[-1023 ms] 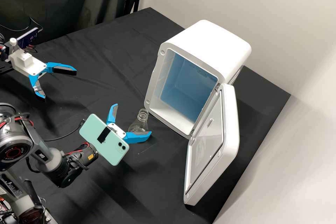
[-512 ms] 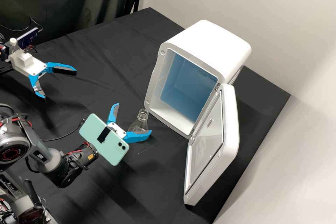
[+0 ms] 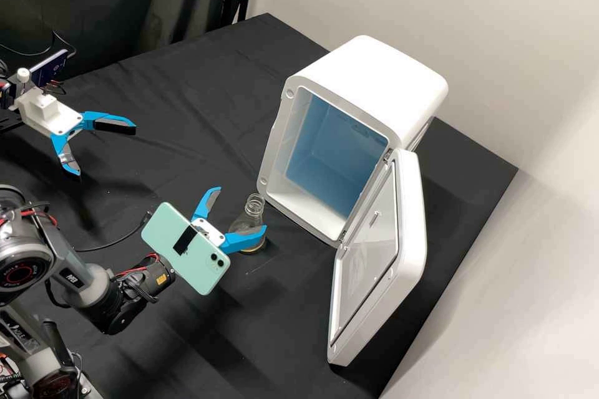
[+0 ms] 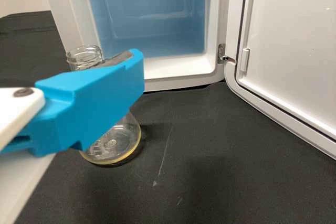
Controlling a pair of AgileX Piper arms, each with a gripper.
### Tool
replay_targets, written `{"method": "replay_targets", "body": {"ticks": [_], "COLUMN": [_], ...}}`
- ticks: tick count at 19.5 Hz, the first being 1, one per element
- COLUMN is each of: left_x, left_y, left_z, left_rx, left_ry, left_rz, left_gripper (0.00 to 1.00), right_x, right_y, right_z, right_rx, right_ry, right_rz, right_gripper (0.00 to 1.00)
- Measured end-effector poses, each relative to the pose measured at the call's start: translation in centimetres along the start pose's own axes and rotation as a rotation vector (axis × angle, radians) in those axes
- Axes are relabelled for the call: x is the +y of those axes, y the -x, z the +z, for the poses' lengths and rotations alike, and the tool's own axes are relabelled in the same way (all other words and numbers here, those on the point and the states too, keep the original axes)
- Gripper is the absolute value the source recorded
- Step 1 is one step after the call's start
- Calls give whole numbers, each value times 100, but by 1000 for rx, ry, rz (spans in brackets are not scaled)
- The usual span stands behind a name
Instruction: Place the flask in the incubator
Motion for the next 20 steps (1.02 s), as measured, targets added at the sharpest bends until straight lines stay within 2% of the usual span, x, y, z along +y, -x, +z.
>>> {"method": "replay_targets", "body": {"ticks": [20], "left_x": [0], "left_y": [0], "left_z": [0], "left_rx": [0], "left_ry": [0], "left_rz": [0], "left_gripper": [100], "right_x": [-8], "right_y": [6], "right_z": [-19], "right_rx": [9], "right_ry": [2], "right_rz": [-3], "right_gripper": [0]}}
